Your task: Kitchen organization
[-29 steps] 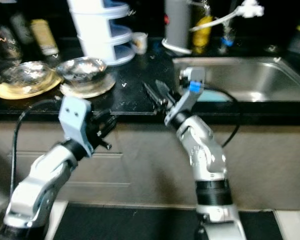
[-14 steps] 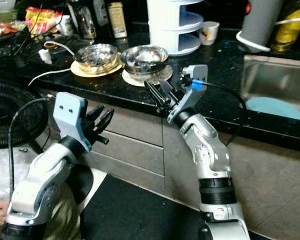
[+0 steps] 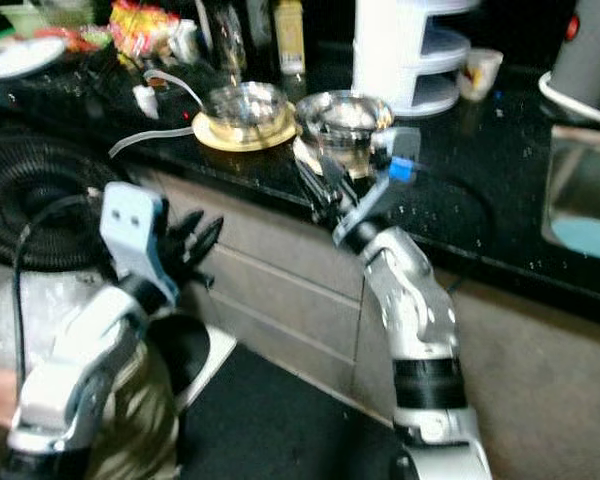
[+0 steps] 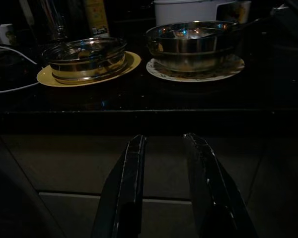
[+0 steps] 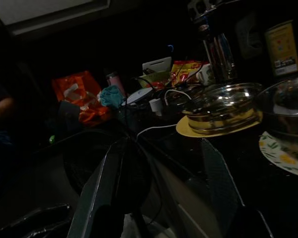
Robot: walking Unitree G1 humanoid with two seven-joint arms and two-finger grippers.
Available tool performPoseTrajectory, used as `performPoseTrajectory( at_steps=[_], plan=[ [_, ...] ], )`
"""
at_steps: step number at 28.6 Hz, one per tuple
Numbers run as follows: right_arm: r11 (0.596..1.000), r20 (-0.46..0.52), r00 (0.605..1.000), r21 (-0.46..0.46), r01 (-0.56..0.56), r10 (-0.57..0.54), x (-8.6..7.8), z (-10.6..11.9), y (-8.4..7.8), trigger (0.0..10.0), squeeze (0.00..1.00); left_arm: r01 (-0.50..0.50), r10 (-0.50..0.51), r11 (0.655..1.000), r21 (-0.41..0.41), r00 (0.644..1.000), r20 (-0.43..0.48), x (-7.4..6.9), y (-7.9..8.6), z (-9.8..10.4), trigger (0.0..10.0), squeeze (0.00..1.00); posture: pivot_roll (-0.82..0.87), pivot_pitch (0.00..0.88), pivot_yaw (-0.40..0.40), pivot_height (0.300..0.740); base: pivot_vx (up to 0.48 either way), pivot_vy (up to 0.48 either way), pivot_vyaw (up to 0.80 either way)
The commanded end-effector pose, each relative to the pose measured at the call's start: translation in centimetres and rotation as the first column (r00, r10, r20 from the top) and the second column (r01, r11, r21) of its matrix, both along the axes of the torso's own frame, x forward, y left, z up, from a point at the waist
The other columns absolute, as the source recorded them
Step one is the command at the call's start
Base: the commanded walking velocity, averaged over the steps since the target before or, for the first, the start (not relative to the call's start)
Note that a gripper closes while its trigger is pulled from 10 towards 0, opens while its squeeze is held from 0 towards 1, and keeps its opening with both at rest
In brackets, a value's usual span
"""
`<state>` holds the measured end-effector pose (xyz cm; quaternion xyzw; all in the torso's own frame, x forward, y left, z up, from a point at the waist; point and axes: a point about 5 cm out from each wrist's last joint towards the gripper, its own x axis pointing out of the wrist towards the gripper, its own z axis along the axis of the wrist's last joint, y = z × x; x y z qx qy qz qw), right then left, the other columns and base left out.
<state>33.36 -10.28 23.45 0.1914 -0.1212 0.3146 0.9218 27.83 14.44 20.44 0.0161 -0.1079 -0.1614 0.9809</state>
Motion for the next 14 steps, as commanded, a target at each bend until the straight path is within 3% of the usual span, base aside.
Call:
performPoseTrajectory(
  at_steps=[1,14],
  plan=[
    [1.0,0.016,1.0,0.02,0.006,-0.006,0.02,0.45,-0.17,10.0,0.0,0.001,-0.001,1.0,-0.007,1.0,0.003,-0.05,0.12,-0.08,10.0,0.0,0.04,0.0,0.005,0.74,0.0,0.0,0.0],
    [0.998,0.032,0.999,0.039,-0.043,0.042,-0.28,0.67,0.59,10.0,0.0,0.005,-0.004,1.0,-0.024,0.999,0.05,-0.1,0.45,0.77,10.0,0.0,0.05,0.0,0.003,0.74,0.0,0.0,0.0]
  ],
)
